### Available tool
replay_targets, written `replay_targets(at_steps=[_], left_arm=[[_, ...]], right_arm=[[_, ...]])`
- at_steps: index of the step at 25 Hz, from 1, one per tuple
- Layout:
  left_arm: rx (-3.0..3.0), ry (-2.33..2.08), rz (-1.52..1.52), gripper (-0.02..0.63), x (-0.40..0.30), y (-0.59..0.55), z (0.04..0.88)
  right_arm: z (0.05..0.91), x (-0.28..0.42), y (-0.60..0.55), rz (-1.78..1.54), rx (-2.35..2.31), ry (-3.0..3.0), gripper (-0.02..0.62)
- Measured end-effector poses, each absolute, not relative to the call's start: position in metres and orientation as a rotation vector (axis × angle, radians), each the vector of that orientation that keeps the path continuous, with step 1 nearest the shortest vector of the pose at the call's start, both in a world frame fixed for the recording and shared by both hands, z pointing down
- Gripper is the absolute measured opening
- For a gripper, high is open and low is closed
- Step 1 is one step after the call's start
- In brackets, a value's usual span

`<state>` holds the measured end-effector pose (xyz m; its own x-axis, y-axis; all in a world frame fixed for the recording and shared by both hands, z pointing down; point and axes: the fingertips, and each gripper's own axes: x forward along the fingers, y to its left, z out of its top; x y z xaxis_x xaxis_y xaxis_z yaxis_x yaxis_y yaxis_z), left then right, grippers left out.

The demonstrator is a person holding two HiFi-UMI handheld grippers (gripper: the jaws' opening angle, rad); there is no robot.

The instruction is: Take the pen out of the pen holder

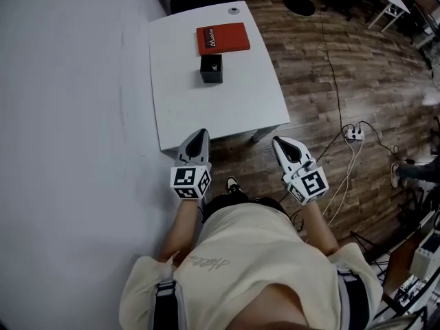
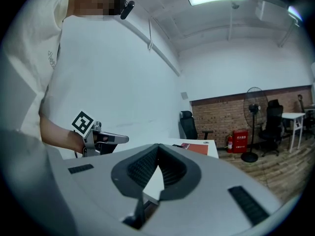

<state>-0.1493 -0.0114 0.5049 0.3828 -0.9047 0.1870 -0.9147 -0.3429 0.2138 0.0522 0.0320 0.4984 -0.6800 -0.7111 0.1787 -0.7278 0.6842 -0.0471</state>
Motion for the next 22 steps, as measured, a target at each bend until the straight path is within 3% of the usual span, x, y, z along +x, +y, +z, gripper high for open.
replay_targets(at_steps=[22], left_arm=[[2.327,-1.68,0.2,0.018,-0.151,-0.107,0.525]], right_arm=[[0.517,0.055,-0.101,0.195,1.066,-2.831,0.006]])
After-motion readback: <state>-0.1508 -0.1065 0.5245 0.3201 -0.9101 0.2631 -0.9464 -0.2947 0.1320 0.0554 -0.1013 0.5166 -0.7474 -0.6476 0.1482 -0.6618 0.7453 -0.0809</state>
